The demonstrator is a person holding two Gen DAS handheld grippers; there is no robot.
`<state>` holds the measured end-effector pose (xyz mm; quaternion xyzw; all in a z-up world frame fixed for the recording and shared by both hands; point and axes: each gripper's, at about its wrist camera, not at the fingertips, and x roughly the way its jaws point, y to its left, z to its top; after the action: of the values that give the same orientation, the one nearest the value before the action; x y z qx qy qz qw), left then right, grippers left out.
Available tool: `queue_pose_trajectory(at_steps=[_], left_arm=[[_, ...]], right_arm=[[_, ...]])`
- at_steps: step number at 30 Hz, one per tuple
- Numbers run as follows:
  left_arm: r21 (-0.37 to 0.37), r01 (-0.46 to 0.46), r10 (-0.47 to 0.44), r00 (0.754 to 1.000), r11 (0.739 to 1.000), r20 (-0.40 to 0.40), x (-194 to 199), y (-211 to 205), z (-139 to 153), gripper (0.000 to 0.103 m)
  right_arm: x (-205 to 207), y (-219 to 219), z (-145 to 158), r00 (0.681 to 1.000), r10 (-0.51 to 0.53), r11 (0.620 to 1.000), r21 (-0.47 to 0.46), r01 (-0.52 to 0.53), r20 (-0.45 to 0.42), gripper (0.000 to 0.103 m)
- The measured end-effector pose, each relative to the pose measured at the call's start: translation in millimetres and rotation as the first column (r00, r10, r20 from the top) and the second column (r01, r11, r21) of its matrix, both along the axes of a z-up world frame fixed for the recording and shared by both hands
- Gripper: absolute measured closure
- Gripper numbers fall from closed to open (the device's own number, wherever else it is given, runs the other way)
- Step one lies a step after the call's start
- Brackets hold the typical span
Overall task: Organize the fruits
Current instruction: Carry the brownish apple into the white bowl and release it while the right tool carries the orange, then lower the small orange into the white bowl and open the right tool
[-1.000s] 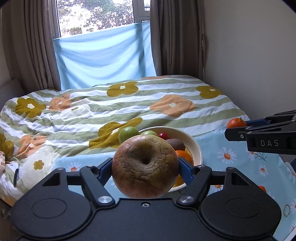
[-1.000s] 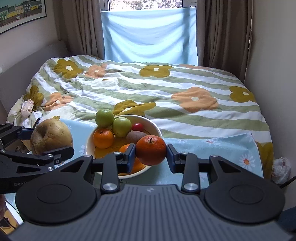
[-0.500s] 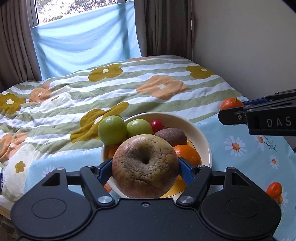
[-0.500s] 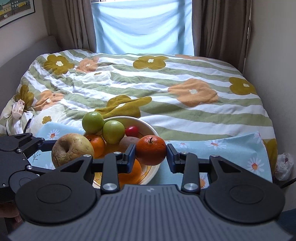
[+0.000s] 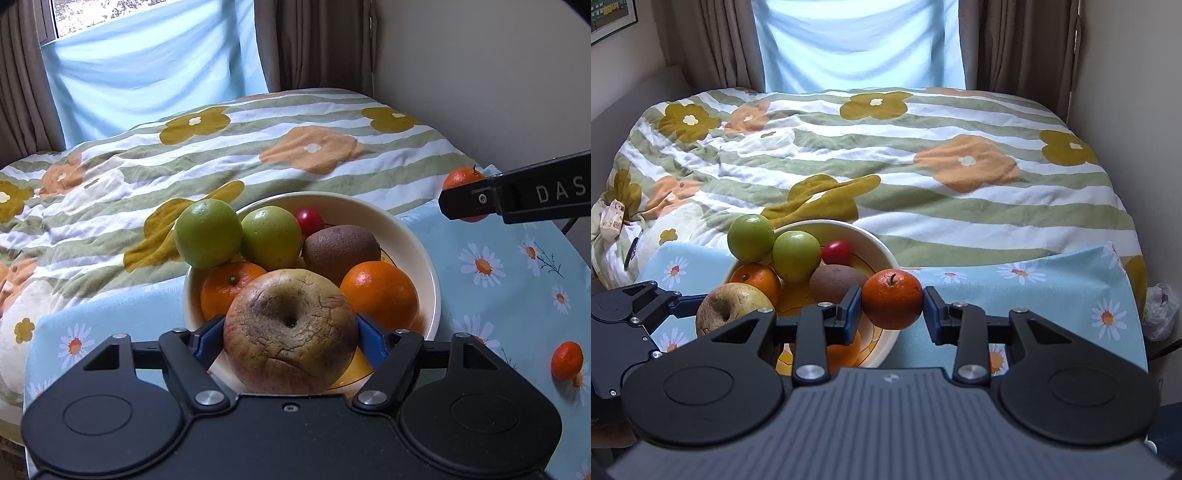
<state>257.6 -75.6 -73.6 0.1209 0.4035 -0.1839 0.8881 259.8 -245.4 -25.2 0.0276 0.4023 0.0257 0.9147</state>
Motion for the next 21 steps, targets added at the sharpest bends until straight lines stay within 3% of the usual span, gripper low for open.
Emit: queue_pose_trajectory(at_steps=[4, 21], left_arm=[[-0.023, 0.017, -0.015, 0.998, 1.000, 0.059, -7, 2, 9, 0.006], [-0.059, -0.037, 0.042, 0.996, 0.998, 0.081, -33, 28, 39, 0.005]], right_arm=[[0, 0, 0, 1.000, 0.000, 1.000, -0.005, 0.000, -0.003, 0.053], [15, 3, -15, 0.999, 0.032, 0.999, 0.017, -0.032, -0.039, 0.053]])
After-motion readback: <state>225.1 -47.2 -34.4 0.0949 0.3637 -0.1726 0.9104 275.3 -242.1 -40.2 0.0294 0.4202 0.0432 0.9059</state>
